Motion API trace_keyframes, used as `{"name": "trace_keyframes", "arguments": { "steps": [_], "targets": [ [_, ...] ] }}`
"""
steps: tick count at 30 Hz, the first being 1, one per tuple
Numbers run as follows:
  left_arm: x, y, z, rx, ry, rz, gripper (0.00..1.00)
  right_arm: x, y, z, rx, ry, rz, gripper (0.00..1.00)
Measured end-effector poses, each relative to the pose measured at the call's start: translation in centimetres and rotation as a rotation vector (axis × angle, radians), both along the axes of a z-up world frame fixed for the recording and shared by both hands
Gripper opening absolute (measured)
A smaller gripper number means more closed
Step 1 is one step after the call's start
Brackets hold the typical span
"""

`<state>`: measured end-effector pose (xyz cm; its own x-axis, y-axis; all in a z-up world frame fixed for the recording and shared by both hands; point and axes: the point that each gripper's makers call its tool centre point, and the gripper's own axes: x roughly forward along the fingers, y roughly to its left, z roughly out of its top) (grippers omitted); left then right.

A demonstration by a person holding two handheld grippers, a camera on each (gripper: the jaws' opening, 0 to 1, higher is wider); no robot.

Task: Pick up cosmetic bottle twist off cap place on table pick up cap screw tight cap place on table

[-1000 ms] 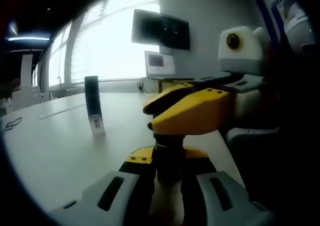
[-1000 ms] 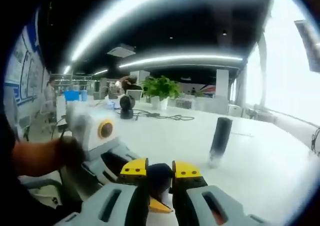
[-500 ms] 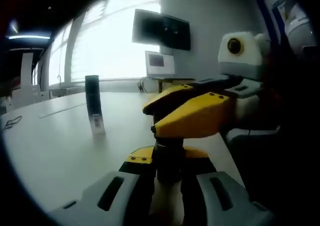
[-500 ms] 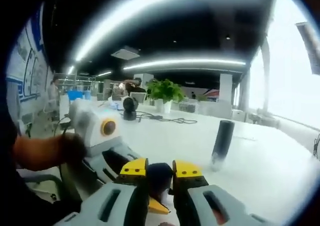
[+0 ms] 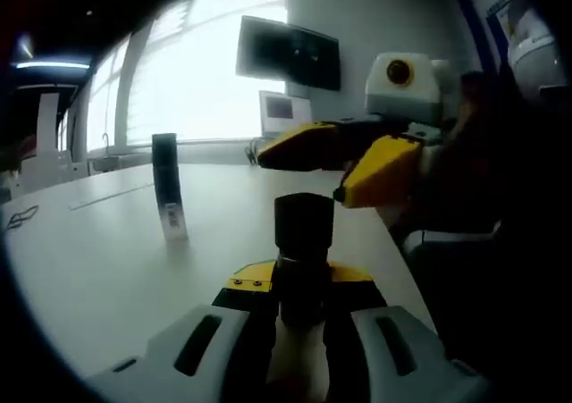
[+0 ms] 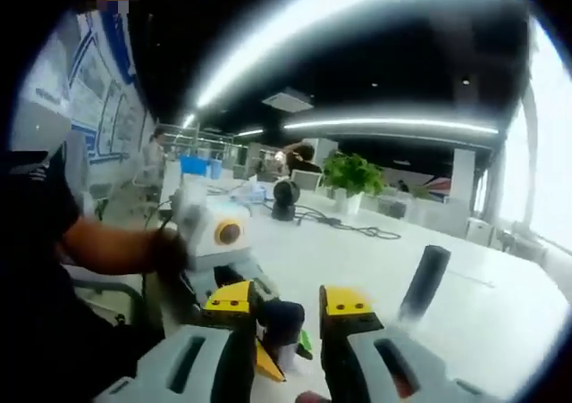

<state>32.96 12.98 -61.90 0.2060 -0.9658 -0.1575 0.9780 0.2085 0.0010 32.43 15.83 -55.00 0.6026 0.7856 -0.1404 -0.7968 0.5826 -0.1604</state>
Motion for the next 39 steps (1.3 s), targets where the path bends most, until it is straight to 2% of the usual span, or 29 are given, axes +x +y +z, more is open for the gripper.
{"name": "trace_keyframes", "arguments": {
  "steps": [2,4,6,9,12,13,15,16,18,24,26,27,28,39],
  "targets": [
    [0.0,0.0,0.0,0.0,-0.001,-0.001,0.1,-0.4,0.1,-0.5,-0.025,0.034,0.094,0.22],
    [-0.2,0.0,0.0,0.0,-0.001,-0.007,0.1,-0.9,0.4,-0.8,-0.055,0.028,0.197,0.22],
    [-0.2,0.0,0.0,0.001,-0.004,-0.01,0.1,-0.7,0.4,-1.2,-0.063,0.053,0.247,0.22],
    [-0.3,0.0,0.0,0.0,-0.005,-0.01,0.1,0.0,0.5,-1.4,-0.034,0.082,0.298,0.22],
    [-0.2,0.0,0.0,0.0,-0.003,-0.012,0.1,0.7,0.4,-1.5,-0.022,0.087,0.33,0.23],
    [-0.2,0.0,0.0,0.0,-0.003,-0.013,0.1,0.5,0.5,-1.6,-0.011,0.115,0.362,0.22],
    [-0.2,0.0,0.0,0.0,-0.002,-0.013,0.1,0.2,0.8,-1.3,0.009,0.112,0.428,0.22],
    [-0.2,0.0,0.0,-0.001,-0.002,-0.014,0.1,0.3,0.8,-1.3,0.009,0.128,0.429,0.22],
    [-0.2,0.0,0.0,-0.001,-0.001,-0.014,0.1,0.0,1.1,-1.3,-0.004,0.108,0.469,0.22],
    [-0.2,0.0,-0.1,-0.001,-0.002,-0.015,0.1,0.1,1.6,-2.0,-0.045,0.092,0.514,0.2],
    [-0.2,0.0,-0.1,-0.001,-0.001,-0.016,0.1,0.1,1.7,-2.2,-0.049,0.097,0.526,0.13],
    [-0.2,0.0,0.0,-0.002,-0.003,-0.017,0.1,0.2,1.7,-2.3,-0.049,0.101,0.525,0.14],
    [-0.2,-0.1,-0.1,-0.001,-0.002,-0.015,0.1,0.2,1.7,-2.2,-0.031,0.134,0.525,0.13],
    [-0.1,0.0,0.0,0.002,-0.015,-0.011,0.1,-0.1,1.7,-2.2,-0.059,0.118,0.499,0.12]
  ]
}}
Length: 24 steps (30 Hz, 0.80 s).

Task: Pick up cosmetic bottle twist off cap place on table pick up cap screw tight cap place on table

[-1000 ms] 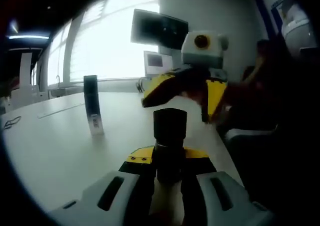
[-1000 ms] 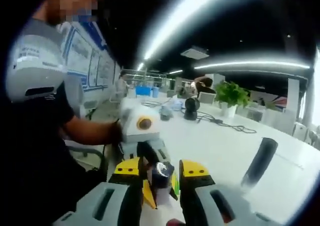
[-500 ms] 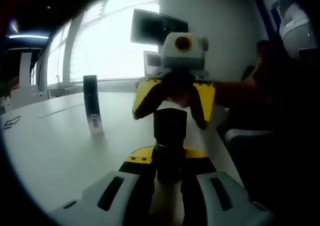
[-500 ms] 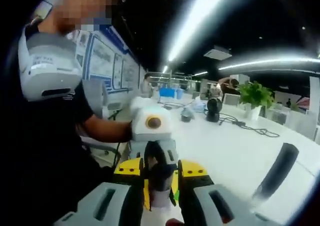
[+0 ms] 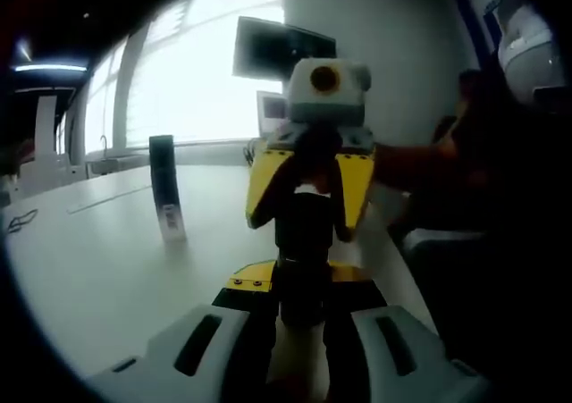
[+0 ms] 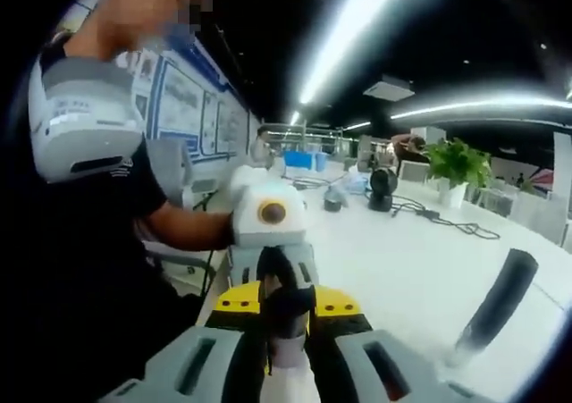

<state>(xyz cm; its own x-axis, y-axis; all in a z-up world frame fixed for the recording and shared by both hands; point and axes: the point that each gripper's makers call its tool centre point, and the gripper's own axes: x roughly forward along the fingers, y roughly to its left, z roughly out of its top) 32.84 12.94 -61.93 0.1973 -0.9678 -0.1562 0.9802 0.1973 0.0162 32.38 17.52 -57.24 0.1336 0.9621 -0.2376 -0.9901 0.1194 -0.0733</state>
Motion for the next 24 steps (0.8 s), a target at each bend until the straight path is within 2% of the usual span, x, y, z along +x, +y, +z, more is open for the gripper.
{"name": "trace_keyframes", "arguments": {
  "steps": [11,17,24],
  "targets": [
    [0.25,0.04,0.01,0.0,0.004,0.002,0.1,0.2,-0.2,0.01,0.016,0.007,-0.068,0.11],
    [0.3,0.05,0.01,0.0,0.006,0.002,0.1,0.38,-0.37,-0.07,0.03,0.037,-0.127,0.11],
    [0.16,0.04,0.02,0.0,0.005,0.001,0.1,0.36,-0.42,-0.08,0.023,0.027,-0.192,0.11]
  ]
}}
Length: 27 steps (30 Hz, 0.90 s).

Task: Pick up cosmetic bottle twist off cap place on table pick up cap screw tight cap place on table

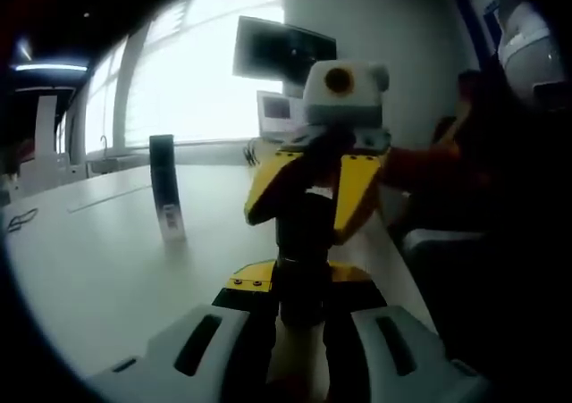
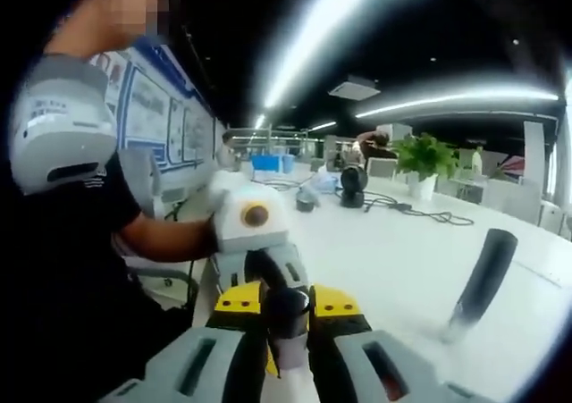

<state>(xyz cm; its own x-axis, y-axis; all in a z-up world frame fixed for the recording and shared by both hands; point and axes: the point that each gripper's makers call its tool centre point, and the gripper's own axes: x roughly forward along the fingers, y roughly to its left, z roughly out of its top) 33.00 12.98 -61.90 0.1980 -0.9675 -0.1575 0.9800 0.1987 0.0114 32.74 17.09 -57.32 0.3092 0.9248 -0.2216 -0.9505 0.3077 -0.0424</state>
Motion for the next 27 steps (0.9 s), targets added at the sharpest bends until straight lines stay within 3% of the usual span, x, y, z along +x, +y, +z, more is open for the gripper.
{"name": "trace_keyframes", "arguments": {
  "steps": [27],
  "targets": [
    [-0.31,0.0,-0.01,0.003,-0.008,0.003,0.09,0.36,-0.4,-0.05,-0.005,-0.016,-0.32,0.11]
  ]
}}
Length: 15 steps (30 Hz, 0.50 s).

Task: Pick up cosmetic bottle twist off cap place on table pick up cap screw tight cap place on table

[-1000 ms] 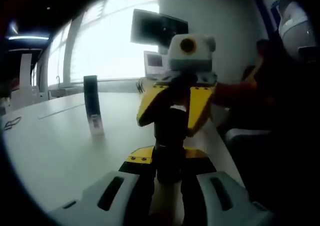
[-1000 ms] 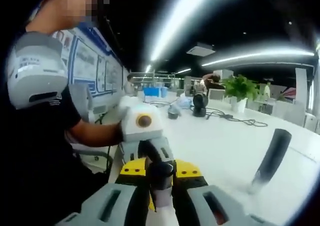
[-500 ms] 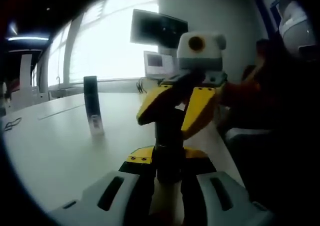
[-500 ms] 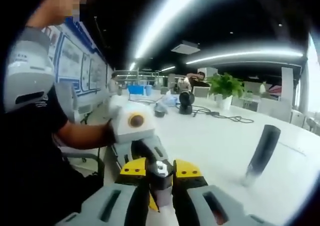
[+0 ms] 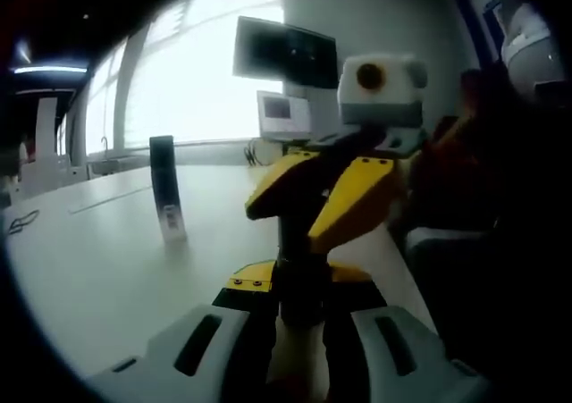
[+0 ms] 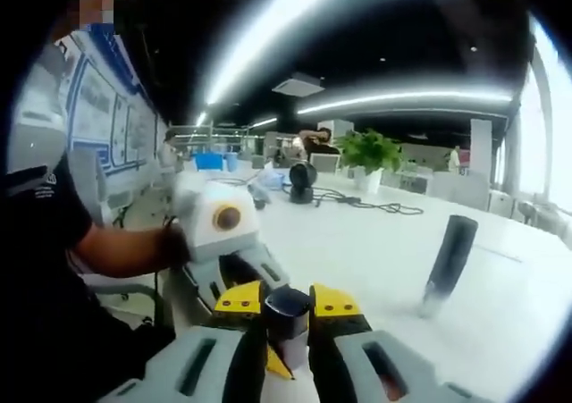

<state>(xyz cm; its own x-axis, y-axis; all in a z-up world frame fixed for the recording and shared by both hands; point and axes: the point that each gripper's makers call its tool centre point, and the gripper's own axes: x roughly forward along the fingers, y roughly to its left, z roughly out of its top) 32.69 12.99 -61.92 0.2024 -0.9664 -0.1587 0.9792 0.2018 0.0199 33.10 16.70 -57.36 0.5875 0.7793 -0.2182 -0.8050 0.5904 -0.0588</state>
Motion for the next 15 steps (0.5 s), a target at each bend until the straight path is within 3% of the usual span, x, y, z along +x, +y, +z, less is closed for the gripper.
{"name": "trace_keyframes", "arguments": {
  "steps": [4,10,15],
  "targets": [
    [0.05,0.04,-0.01,-0.001,0.006,0.003,0.09,0.18,-0.05,0.04,0.011,-0.008,-0.065,0.11],
    [0.02,0.08,0.01,0.0,0.001,0.008,0.09,0.17,-0.14,0.17,-0.019,-0.071,-0.19,0.11],
    [0.0,0.07,0.02,0.0,0.0,0.011,0.09,0.25,-0.35,0.17,0.008,-0.086,-0.255,0.11]
  ]
}}
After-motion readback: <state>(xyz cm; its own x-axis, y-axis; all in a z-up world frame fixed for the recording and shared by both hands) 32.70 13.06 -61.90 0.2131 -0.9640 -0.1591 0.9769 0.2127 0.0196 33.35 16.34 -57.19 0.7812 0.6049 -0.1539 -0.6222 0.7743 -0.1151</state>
